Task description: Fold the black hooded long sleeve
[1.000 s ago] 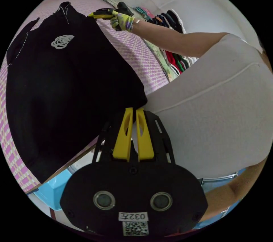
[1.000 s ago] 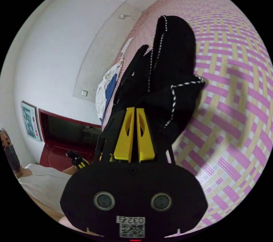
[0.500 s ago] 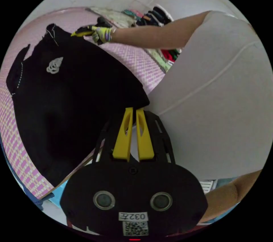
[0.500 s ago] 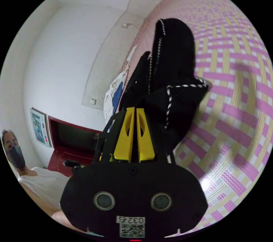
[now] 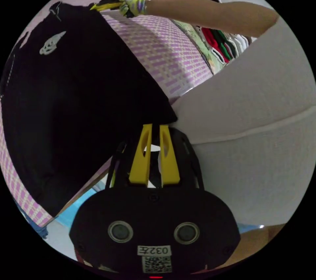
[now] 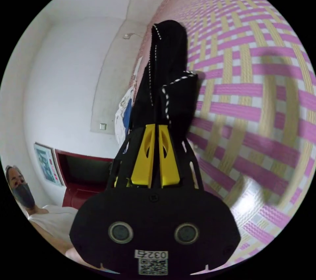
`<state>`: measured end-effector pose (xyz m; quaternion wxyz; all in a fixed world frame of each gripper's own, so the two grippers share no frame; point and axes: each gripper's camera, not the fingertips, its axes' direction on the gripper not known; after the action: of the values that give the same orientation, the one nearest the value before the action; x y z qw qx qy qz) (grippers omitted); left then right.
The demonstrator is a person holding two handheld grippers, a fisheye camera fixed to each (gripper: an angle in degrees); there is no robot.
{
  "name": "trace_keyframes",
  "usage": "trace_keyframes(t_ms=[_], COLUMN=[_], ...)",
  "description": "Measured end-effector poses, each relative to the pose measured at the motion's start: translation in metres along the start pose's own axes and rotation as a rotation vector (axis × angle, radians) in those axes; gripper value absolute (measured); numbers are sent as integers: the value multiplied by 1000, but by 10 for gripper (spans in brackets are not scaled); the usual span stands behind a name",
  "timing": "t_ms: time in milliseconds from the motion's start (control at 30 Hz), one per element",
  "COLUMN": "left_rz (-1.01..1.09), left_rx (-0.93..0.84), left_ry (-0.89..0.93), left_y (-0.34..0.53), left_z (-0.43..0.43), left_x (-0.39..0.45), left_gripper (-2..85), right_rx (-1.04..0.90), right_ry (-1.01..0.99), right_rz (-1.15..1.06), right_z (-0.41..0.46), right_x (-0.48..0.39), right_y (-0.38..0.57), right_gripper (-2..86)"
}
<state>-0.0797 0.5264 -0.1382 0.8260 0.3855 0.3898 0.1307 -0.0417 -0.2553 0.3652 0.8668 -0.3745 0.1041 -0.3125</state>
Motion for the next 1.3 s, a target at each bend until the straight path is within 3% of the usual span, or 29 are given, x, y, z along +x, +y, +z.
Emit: trace_keyframes(t_ms=[133, 300, 400, 533, 767, 933, 1300], left_rz=[-49, -123, -161, -197, -253, -244, -487], left_rx=[121, 247, 303, 344, 316, 333, 555], left_ry=[202, 165, 154, 140, 141, 146, 131], left_y=[23, 61, 70, 59, 50, 59, 87], left_z=[-4, -25, -23, -3, 43, 37, -8], left_x=[-22, -40, -53, -70, -91, -95, -175], left_gripper=[21, -5, -11, -9, -9, -9, -9], right_rx=[0, 15, -18, -209, -291, -266, -304], right_ry=[74, 359, 263, 202, 287, 289, 264], right_rz=[-3, -44, -197, -280, -284, -299, -387], right_z=[-5, -8, 9, 61, 97, 92, 111], right_x=[-22, -77, -118, -147, -161, -180, -241], right_y=[21, 61, 105, 171, 247, 251, 278], right_gripper=[59, 48, 3, -8, -10, -10, -10])
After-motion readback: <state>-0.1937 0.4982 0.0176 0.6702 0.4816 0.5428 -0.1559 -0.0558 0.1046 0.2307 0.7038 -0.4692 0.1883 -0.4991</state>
